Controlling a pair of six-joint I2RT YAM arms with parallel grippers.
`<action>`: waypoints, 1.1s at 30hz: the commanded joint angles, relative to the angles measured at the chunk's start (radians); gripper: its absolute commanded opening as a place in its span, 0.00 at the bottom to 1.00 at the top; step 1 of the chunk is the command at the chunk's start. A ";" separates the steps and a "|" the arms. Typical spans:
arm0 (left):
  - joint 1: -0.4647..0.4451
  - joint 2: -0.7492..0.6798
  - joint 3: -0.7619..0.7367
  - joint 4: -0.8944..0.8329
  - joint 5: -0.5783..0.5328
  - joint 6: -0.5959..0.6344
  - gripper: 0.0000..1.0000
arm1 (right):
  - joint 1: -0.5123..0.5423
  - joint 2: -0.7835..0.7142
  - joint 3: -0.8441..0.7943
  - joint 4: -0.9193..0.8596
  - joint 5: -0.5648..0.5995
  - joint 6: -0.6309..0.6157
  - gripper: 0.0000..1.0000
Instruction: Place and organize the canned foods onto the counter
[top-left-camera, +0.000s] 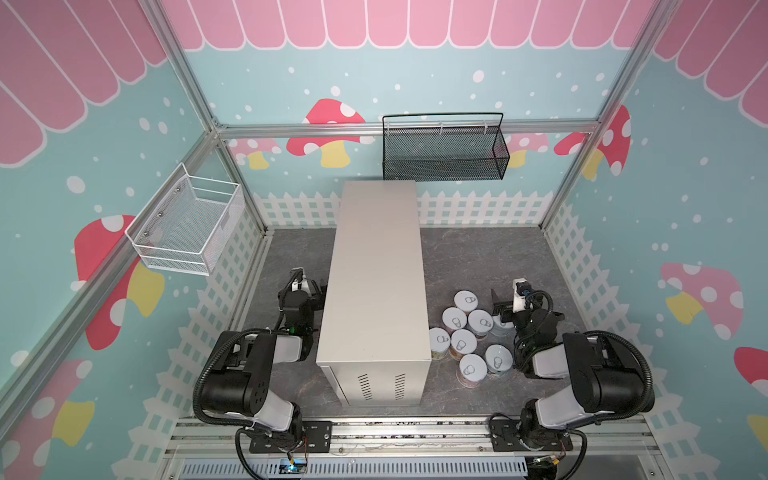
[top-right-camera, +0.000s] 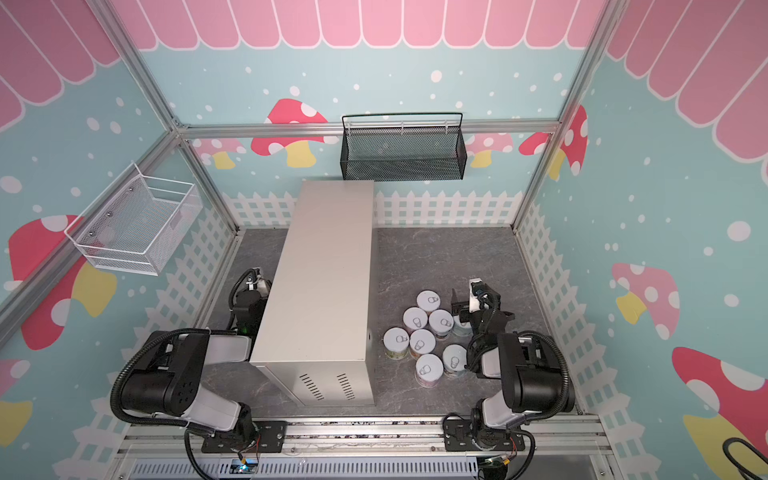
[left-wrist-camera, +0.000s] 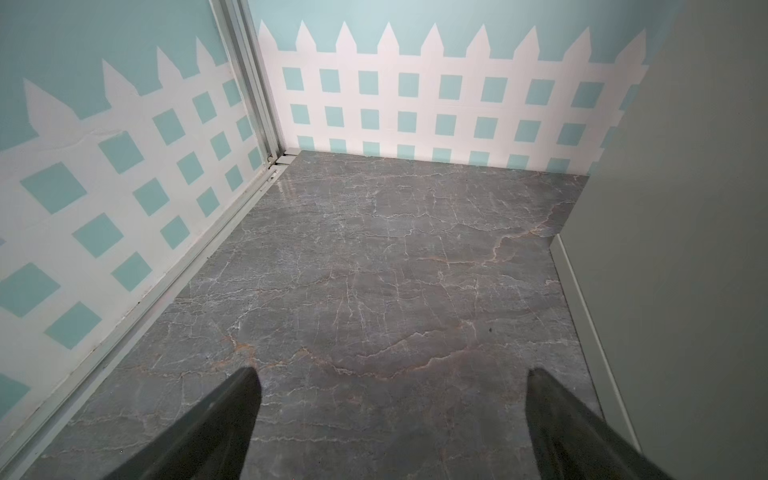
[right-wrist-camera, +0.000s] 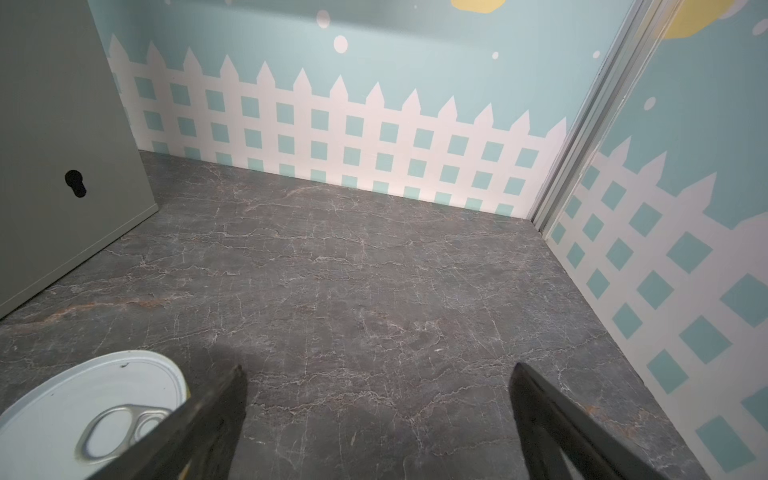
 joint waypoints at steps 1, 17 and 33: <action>0.005 0.003 -0.002 0.015 0.009 0.001 0.99 | 0.007 0.004 0.009 0.011 -0.006 -0.014 1.00; 0.006 0.003 0.002 0.012 0.012 -0.001 0.99 | 0.007 0.003 0.009 0.010 -0.005 -0.014 1.00; 0.008 -0.032 0.019 -0.046 -0.070 -0.034 0.99 | 0.008 0.003 0.010 0.010 -0.005 -0.013 0.99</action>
